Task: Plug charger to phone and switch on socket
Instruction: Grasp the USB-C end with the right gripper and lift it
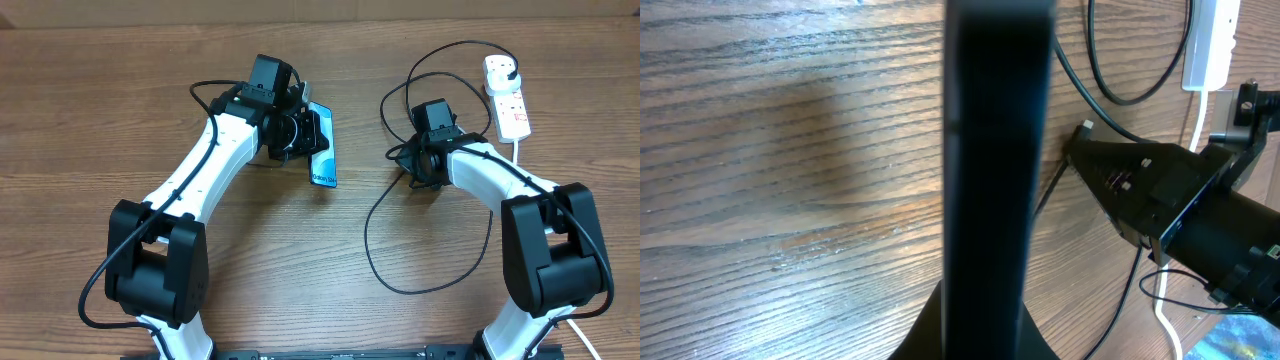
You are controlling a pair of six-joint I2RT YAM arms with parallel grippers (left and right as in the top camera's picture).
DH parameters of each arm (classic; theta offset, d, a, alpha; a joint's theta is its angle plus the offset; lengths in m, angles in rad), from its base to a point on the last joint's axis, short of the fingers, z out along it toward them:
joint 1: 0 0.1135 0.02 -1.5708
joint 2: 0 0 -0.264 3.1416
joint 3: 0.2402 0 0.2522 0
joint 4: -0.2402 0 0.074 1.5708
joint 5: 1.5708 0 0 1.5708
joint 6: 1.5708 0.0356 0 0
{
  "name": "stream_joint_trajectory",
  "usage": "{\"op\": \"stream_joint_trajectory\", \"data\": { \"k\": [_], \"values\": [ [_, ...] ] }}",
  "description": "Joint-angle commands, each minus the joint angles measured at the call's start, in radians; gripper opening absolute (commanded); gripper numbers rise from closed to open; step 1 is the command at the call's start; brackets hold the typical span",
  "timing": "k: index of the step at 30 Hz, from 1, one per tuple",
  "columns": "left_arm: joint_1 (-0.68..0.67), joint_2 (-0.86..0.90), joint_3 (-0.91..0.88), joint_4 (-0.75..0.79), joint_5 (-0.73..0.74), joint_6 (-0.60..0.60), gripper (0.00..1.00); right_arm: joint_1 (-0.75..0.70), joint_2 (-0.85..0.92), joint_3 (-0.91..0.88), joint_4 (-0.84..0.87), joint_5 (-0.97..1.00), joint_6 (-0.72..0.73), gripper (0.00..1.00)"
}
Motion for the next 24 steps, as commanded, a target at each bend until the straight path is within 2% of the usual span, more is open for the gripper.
{"op": "stream_joint_trajectory", "data": {
  "k": [1, 6, 11, 14, 18, 22, 24],
  "values": [
    [0.004, 0.003, 0.013, 0.008, 0.032, -0.007, 0.04, -0.019, 0.017, -0.006, 0.005, -0.031, -0.02, 0.04],
    [0.004, 0.003, 0.014, 0.014, 0.052, -0.006, 0.04, -0.036, 0.012, 0.005, 0.006, -0.115, -0.094, 0.04],
    [0.004, 0.003, 0.014, 0.064, 0.147, 0.01, 0.04, -0.044, -0.031, 0.008, 0.006, -0.193, -0.149, 0.04],
    [0.008, 0.003, 0.014, 0.119, 0.29, 0.047, 0.04, -0.044, -0.077, 0.008, 0.007, -0.283, -0.194, 0.04],
    [0.032, 0.003, 0.015, 0.231, 0.496, 0.037, 0.04, -0.044, -0.159, 0.008, 0.002, -0.461, -0.277, 0.04],
    [0.095, 0.003, 0.016, 0.381, 0.713, -0.072, 0.04, -0.044, -0.247, 0.008, -0.038, -0.618, -0.352, 0.04],
    [0.138, 0.003, 0.016, 0.46, 0.797, -0.164, 0.04, -0.044, -0.282, 0.008, -0.084, -0.702, -0.424, 0.04]
  ]
}}
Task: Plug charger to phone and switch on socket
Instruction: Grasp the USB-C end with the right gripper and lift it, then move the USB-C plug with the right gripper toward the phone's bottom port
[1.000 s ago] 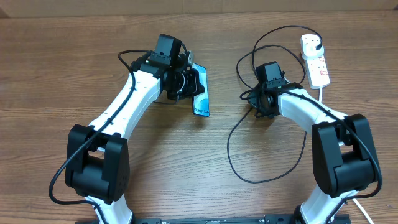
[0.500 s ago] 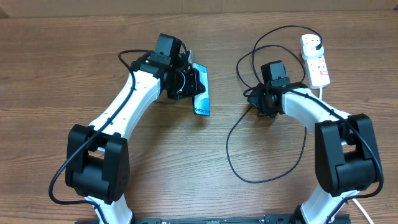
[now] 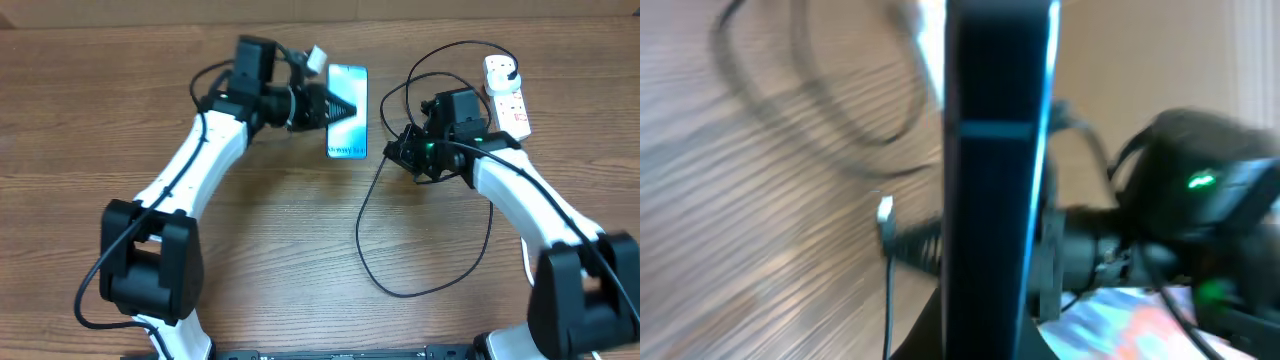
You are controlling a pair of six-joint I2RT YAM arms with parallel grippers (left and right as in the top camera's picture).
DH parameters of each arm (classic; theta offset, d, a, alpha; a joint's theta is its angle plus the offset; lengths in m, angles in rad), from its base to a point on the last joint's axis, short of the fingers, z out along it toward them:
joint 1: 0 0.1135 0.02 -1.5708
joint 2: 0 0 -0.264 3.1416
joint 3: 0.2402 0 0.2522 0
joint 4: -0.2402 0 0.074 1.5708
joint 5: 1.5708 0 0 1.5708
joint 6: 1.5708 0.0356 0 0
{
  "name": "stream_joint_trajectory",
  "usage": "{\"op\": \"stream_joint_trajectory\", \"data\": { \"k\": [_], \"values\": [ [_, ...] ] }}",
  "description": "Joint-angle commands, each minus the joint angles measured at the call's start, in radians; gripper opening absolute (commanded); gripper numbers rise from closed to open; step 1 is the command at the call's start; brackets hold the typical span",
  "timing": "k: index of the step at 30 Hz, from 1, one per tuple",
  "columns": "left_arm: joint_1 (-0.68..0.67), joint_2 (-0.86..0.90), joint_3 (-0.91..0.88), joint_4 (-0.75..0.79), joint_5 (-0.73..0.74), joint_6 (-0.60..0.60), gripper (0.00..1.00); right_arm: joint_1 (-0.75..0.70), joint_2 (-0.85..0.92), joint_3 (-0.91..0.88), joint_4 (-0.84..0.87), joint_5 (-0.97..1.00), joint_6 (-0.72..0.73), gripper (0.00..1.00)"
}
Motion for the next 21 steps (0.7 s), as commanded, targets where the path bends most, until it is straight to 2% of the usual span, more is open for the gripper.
{"op": "stream_joint_trajectory", "data": {
  "k": [1, 6, 14, 21],
  "values": [
    [0.087, 0.002, 0.016, 0.085, 0.278, -0.176, 0.04, -0.003, -0.068, 0.007, -0.049, -0.23, -0.164, 0.04],
    [0.173, 0.002, 0.016, 0.172, 0.366, -0.342, 0.04, 0.0, -0.08, 0.007, -0.133, -0.525, -0.332, 0.04],
    [0.22, 0.002, 0.016, 0.176, 0.436, -0.391, 0.04, 0.013, -0.08, 0.007, -0.153, -0.881, -0.425, 0.04],
    [0.218, 0.002, 0.016, 0.176, 0.483, -0.428, 0.04, 0.1, -0.08, 0.007, -0.139, -0.933, -0.435, 0.04]
  ]
}}
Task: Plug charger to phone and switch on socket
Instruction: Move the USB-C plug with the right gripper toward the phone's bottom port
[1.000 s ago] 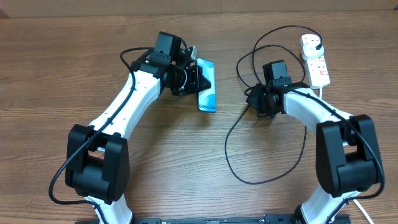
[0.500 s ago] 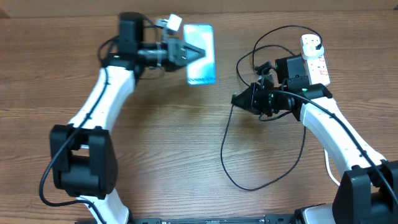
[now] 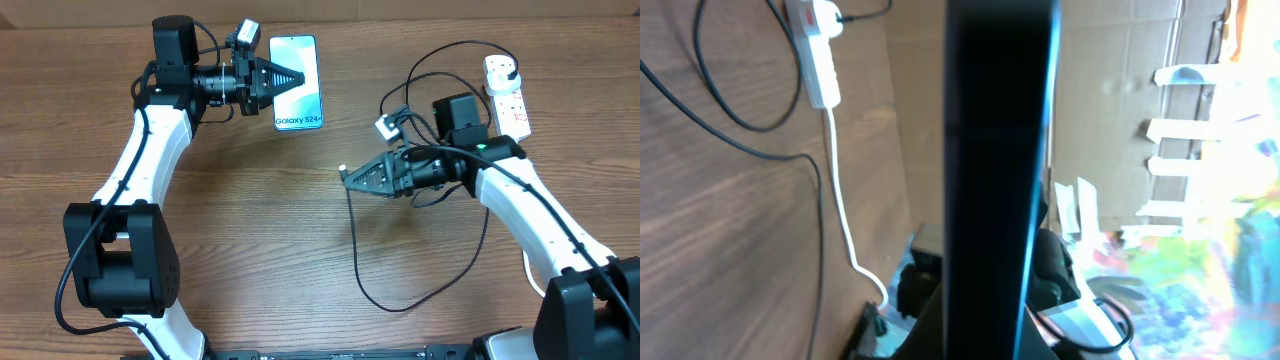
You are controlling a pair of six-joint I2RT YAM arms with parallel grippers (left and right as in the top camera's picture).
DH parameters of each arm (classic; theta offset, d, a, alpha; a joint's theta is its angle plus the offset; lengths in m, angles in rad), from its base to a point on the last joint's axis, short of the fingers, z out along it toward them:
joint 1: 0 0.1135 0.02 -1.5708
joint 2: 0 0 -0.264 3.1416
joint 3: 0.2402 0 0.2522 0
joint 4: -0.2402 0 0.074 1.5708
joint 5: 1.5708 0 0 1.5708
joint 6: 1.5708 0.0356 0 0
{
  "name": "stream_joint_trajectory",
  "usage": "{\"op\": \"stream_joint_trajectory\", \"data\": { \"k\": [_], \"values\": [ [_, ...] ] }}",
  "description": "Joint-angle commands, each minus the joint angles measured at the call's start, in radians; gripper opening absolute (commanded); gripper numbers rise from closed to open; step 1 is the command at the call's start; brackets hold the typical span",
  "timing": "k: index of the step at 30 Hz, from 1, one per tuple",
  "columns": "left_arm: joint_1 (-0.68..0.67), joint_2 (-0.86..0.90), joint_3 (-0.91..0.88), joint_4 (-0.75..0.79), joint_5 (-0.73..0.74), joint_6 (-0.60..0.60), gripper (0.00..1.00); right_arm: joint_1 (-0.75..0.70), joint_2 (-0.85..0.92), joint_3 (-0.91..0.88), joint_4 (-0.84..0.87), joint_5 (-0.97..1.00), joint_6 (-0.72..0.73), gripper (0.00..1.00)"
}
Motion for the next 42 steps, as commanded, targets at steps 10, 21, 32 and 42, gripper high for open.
{"op": "stream_joint_trajectory", "data": {
  "k": [10, 21, 32, 42],
  "values": [
    [-0.029, 0.001, 0.016, 0.005, 0.082, 0.006, 0.04, 0.082, -0.014, 0.007, 0.204, -0.088, 0.178, 0.04],
    [-0.044, 0.001, 0.016, -0.008, 0.061, 0.011, 0.04, 0.082, -0.014, 0.007, 0.39, -0.009, 0.394, 0.04],
    [-0.075, 0.001, 0.016, -0.008, 0.016, 0.011, 0.04, 0.082, -0.014, 0.007, 0.476, 0.054, 0.502, 0.04],
    [-0.081, 0.001, 0.016, -0.008, -0.013, 0.01, 0.04, 0.093, -0.014, 0.007, 0.556, 0.054, 0.574, 0.04]
  ]
}}
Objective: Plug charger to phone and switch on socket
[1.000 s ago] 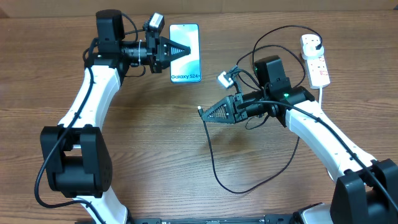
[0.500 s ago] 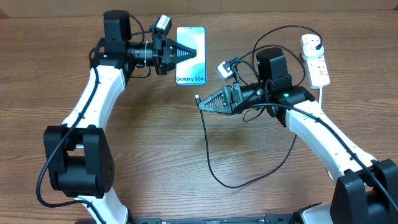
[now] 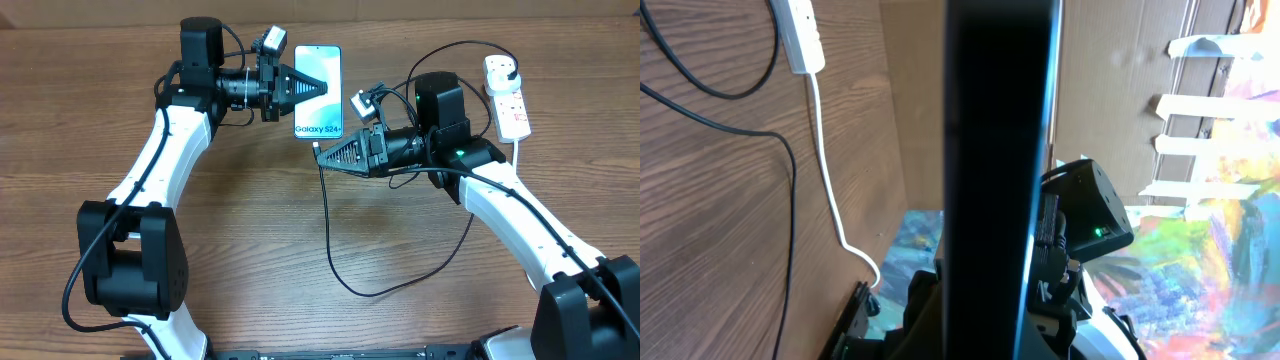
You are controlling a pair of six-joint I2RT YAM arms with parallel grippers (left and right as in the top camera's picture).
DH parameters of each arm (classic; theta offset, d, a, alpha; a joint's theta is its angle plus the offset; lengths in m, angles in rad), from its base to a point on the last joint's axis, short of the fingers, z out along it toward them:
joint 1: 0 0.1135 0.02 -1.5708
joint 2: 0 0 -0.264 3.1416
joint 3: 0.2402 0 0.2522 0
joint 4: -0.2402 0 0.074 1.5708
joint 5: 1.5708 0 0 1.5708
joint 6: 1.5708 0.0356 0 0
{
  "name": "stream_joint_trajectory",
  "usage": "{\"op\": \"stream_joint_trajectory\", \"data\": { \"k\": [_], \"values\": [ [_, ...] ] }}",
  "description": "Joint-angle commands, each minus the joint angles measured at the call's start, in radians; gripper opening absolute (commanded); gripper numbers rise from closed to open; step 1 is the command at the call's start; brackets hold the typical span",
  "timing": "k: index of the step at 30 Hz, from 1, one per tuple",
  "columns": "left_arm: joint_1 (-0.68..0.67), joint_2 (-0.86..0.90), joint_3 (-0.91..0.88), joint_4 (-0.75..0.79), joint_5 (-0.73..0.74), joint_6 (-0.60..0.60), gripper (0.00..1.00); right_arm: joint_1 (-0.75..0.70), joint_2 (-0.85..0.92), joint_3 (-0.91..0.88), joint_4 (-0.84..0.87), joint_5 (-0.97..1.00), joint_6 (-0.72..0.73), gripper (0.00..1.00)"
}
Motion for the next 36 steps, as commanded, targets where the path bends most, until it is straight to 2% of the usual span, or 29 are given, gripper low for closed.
{"op": "stream_joint_trajectory", "data": {
  "k": [1, 36],
  "values": [
    [0.0, 0.001, 0.016, 0.003, 0.008, 0.015, 0.04, 0.009, -0.014, 0.007, 0.01, 0.002, 0.021, 0.04],
    [0.003, 0.001, 0.016, 0.003, 0.016, 0.008, 0.04, -0.005, -0.014, 0.007, 0.032, 0.028, 0.021, 0.04]
  ]
}}
